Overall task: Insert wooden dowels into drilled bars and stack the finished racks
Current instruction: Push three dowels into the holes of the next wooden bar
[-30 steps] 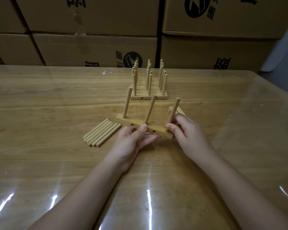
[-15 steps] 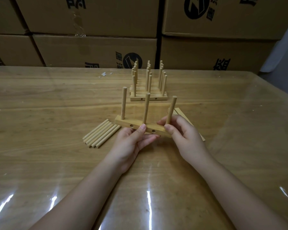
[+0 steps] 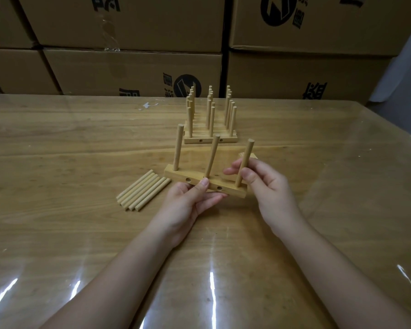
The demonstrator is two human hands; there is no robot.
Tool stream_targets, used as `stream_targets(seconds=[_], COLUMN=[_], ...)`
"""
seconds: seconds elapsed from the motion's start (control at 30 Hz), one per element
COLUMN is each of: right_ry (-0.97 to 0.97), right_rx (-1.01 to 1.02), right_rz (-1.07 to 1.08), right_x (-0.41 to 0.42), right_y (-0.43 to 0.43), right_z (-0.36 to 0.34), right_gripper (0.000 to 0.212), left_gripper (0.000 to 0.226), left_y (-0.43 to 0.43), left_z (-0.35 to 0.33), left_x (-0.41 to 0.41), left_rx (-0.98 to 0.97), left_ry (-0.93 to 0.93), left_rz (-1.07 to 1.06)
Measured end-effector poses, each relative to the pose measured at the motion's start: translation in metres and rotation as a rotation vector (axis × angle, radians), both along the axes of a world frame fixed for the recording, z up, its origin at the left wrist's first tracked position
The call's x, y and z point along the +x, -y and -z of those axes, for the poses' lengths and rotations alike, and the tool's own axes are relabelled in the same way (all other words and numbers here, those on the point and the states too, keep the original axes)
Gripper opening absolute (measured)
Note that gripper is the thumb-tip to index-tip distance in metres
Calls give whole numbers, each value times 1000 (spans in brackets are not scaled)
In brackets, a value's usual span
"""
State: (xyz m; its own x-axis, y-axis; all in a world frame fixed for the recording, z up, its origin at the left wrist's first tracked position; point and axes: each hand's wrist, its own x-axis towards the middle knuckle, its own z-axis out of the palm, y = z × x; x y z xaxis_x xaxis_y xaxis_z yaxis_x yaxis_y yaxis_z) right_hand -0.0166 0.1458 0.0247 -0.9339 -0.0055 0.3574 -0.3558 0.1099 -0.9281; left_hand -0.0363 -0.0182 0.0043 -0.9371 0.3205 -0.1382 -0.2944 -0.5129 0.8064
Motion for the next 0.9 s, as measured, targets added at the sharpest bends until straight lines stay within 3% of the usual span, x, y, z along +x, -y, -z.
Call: stream_targets(seconds=[0.4, 0.9], right_ry=[-45, -76], right_rx=[-51, -14], right_rz=[79, 128], right_x=[-1, -4], right_y=[2, 3], right_z=[3, 8], right_gripper=[30, 16], left_gripper=[46, 51], left_y=[1, 1], left_z=[1, -2], left_x=[-1, 1], left_rx=[4, 13], left_ry=[-5, 10], left_rz=[1, -28])
